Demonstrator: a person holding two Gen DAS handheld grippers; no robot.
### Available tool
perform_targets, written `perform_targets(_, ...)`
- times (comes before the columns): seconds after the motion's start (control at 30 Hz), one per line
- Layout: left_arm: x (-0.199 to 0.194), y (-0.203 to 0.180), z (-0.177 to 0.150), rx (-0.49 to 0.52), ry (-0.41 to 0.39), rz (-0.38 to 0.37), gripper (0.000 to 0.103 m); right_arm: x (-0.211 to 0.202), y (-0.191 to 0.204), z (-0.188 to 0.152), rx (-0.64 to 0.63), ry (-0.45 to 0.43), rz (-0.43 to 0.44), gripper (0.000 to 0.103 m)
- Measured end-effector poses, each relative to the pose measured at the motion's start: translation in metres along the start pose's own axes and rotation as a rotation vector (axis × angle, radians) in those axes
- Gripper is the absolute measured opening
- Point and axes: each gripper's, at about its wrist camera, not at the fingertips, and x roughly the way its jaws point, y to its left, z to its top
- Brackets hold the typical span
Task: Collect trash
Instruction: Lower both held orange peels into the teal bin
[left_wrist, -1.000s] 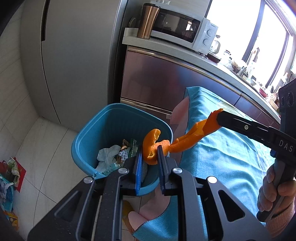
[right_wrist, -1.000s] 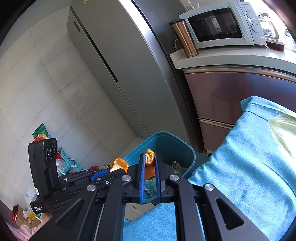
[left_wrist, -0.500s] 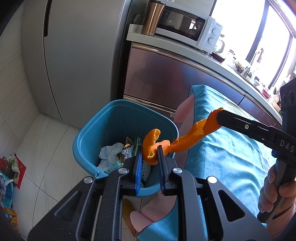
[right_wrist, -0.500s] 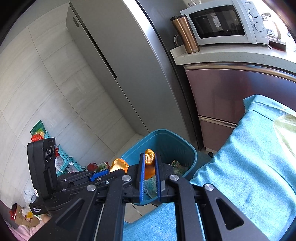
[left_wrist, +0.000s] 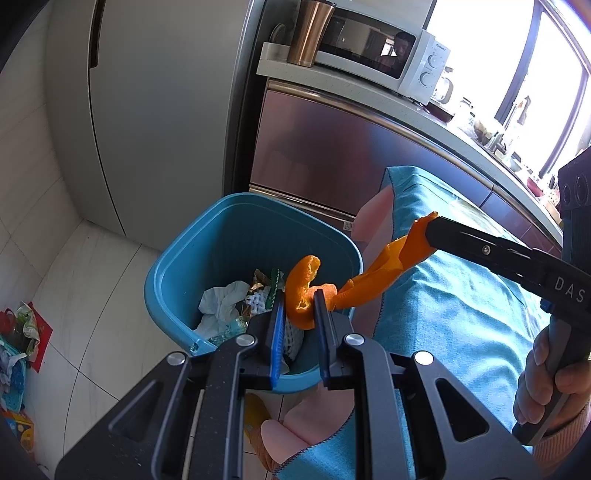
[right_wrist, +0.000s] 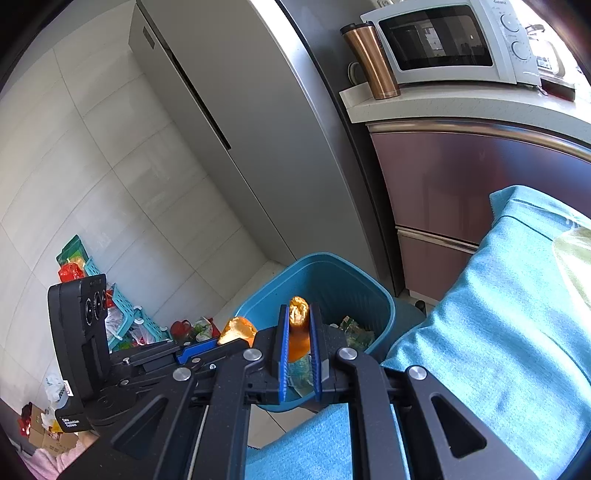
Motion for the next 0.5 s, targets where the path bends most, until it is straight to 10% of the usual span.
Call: perform_targets(0.5,0.013,0.002,-0.002,-0.009,0.027,0.007,0.016,0.017,0.004,0.001,-0.004,0.030,-0.019,0.009)
